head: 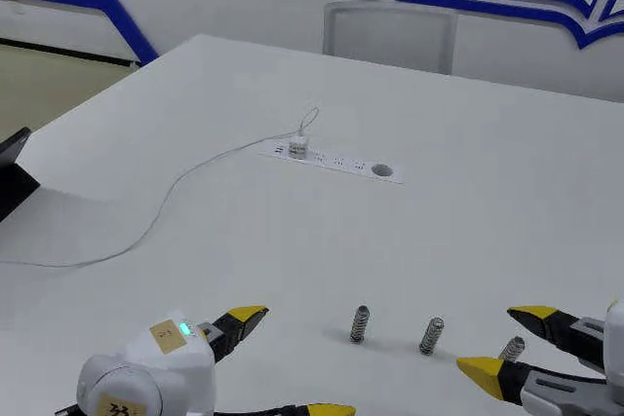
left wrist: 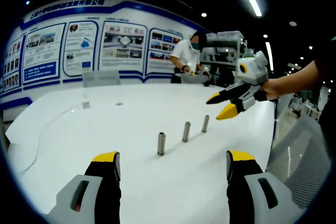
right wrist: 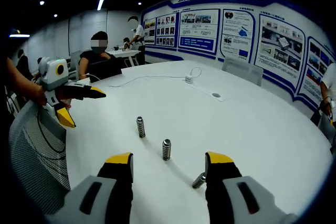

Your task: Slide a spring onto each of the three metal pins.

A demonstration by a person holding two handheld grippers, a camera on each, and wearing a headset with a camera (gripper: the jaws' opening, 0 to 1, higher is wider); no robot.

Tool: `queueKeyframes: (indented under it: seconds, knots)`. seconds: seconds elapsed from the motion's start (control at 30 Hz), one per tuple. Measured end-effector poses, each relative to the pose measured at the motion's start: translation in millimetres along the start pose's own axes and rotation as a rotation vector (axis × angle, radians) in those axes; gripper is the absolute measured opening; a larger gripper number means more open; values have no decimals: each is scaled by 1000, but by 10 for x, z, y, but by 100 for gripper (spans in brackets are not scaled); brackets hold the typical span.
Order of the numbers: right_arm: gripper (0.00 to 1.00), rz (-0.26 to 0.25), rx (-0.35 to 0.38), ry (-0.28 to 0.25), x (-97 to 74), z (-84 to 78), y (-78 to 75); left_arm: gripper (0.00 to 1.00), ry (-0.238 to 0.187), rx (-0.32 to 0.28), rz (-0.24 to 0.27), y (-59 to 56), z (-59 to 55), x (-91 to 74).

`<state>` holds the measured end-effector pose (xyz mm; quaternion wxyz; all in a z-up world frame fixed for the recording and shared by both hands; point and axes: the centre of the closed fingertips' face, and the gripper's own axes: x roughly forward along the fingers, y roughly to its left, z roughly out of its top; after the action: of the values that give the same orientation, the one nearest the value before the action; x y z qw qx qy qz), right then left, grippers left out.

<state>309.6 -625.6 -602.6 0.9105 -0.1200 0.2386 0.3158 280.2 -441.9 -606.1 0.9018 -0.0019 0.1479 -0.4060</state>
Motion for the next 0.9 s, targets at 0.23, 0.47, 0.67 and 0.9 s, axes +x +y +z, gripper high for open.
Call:
queueKeyframes:
  seconds: [0.23,0.47,0.67,0.9]
  knots:
    - [60,-62,36,-45,-246,-120,-78,91,-44,-32,-24,-50,94,-17]
    - [68,-115,159,-118,-448,-265,-46,95,-84,-57,9,23,188,-79]
    - [78,-154,214,-150,-543,-375,-16,100,-102,-89,17,41,220,-103]
    - [83,-214,273,-189,-656,-469,-44,100,-99,-67,35,47,229,-106]
